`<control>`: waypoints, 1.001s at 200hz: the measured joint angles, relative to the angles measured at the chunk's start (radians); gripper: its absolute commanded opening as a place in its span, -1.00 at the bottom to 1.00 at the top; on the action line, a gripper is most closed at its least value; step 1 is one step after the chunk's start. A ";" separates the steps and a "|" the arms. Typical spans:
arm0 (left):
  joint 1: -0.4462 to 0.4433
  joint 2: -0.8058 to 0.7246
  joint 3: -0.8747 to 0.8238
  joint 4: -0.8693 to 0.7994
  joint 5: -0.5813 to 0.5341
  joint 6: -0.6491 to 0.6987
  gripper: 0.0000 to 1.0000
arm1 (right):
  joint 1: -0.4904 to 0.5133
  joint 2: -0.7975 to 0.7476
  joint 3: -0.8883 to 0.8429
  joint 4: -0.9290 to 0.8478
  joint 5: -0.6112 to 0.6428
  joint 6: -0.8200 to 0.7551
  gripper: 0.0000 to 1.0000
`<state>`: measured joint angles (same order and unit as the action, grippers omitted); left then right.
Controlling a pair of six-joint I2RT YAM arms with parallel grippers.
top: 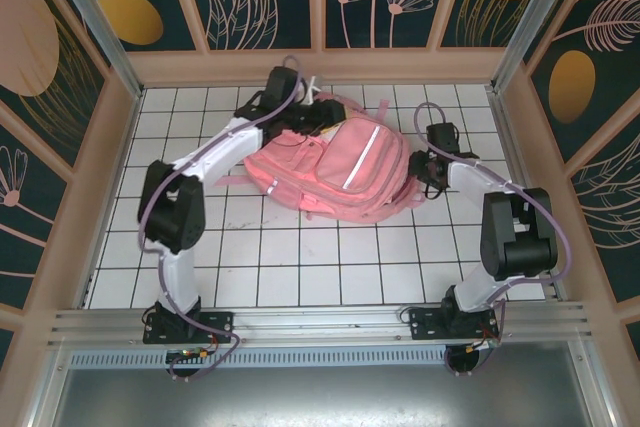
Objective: Pack the student bag
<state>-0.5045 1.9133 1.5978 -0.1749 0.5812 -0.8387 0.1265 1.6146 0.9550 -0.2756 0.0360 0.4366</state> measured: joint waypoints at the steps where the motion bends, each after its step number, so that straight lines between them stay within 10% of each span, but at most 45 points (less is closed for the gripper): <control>1: 0.001 -0.005 -0.006 -0.002 -0.002 0.000 -0.04 | 0.000 0.000 0.001 0.000 0.000 0.002 0.38; 63: 0.031 -0.365 -0.500 0.023 -0.191 -0.069 -0.07 | 0.017 -0.060 0.019 -0.044 0.046 0.026 0.97; 141: 0.031 -0.454 -0.827 0.111 -0.241 -0.225 -0.29 | 0.263 -0.240 0.058 -0.046 0.127 0.025 0.98; 200: 0.031 -0.399 -0.876 0.221 -0.182 -0.285 0.10 | 0.463 -0.240 0.060 -0.035 0.156 0.048 0.98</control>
<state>-0.4736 1.5143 0.7216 0.0460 0.3996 -1.1236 0.5896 1.3746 1.0149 -0.3107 0.1925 0.4850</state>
